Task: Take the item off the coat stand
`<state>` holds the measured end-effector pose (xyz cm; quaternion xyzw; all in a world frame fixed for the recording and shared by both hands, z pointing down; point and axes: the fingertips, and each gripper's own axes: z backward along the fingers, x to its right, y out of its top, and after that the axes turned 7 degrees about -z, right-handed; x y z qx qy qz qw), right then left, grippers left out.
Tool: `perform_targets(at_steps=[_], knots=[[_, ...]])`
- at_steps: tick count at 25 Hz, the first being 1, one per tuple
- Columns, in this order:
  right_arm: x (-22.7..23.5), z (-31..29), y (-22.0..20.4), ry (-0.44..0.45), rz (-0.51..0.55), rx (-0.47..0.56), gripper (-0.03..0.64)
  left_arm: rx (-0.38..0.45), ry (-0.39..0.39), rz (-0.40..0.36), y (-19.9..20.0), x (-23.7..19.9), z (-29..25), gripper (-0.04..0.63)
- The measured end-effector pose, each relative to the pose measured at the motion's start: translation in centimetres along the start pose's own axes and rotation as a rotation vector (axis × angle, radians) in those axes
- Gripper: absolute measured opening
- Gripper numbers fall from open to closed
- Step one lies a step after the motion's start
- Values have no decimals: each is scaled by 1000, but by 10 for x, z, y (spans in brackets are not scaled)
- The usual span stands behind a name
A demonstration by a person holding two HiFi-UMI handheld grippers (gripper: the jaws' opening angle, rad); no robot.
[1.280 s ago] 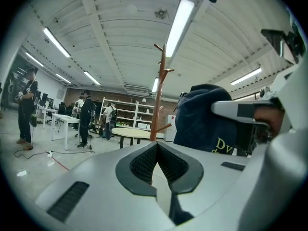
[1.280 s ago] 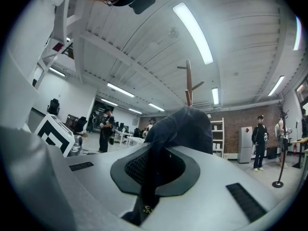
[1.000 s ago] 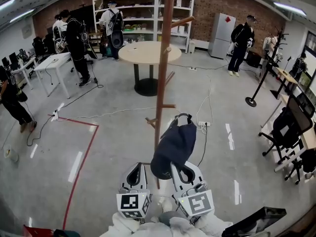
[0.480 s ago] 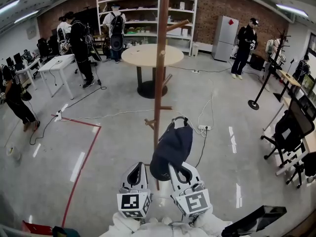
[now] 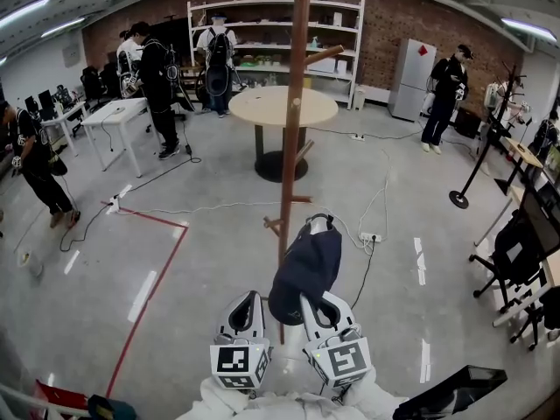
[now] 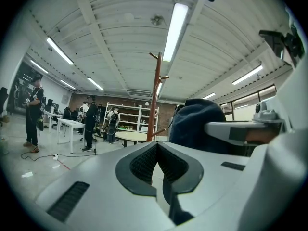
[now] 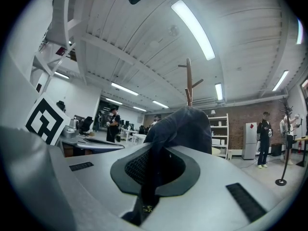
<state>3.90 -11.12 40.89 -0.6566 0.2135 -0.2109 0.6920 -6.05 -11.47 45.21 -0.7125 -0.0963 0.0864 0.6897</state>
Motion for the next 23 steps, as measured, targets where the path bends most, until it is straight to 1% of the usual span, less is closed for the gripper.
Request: perform_targets(at_steps=[4,15,23], knots=[[1,-1,0,3,3,6,17,5,6,-1,2,-1,0,-2],[3,0,-5,-14,0,-10,17,6,-9,6,1,0,-3,-2],[3,0,-5,-6,8,-4,17,10,-4,6,1,0,-5,-2]])
